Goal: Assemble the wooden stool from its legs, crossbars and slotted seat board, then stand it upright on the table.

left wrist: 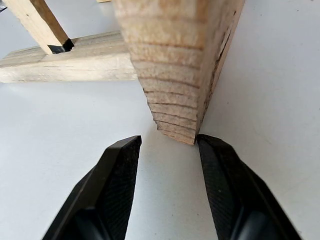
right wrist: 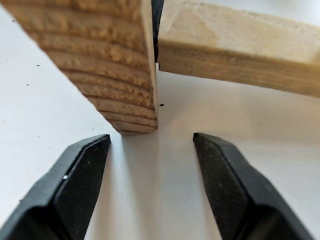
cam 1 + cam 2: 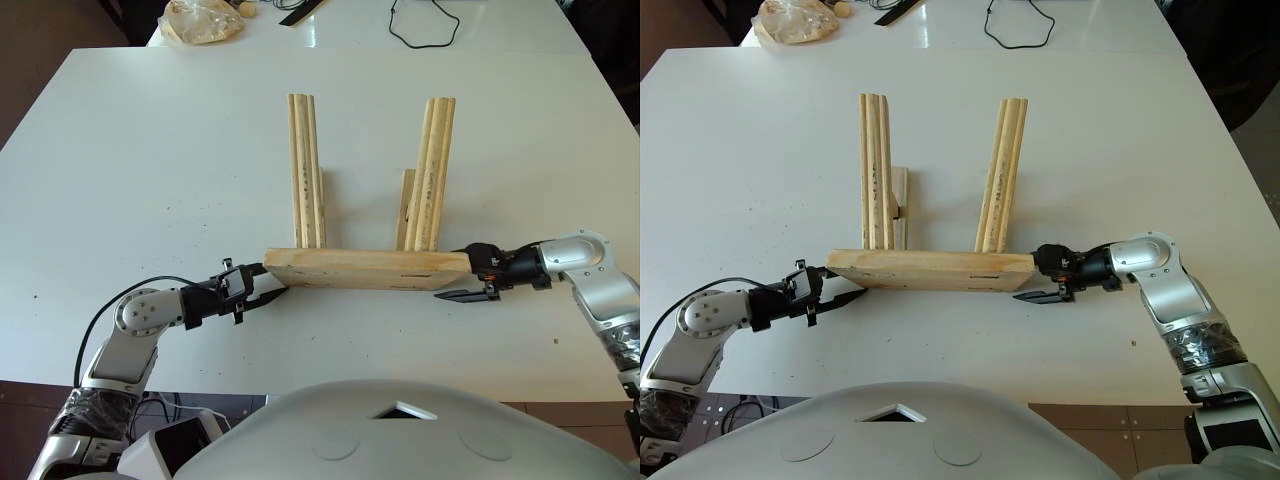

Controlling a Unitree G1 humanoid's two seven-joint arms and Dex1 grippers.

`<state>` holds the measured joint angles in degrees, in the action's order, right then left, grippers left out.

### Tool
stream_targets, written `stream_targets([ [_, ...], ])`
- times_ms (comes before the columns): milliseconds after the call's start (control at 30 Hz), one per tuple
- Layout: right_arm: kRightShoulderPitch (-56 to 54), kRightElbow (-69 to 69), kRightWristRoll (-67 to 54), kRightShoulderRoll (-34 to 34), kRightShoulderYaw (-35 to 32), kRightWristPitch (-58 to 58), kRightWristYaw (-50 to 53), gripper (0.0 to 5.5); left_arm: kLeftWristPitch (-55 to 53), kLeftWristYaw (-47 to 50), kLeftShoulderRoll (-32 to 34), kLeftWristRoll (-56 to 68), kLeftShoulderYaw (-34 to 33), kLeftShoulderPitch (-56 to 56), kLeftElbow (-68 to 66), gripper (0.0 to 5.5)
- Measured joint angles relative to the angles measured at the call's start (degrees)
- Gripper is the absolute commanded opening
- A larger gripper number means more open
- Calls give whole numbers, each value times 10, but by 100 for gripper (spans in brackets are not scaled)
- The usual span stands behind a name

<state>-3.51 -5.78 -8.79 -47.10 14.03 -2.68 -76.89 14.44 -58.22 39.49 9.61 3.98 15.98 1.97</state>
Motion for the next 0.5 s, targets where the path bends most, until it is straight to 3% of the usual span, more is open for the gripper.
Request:
stream_targets([
  [200, -13, -11, 0, 9, 14, -13, -1, 255, 1, -8, 1, 6, 13, 0, 0, 210],
  [500, 14, 36, -31, 8, 15, 51, -16, 255, 27, -19, 11, 4, 19, -18, -22, 210],
])
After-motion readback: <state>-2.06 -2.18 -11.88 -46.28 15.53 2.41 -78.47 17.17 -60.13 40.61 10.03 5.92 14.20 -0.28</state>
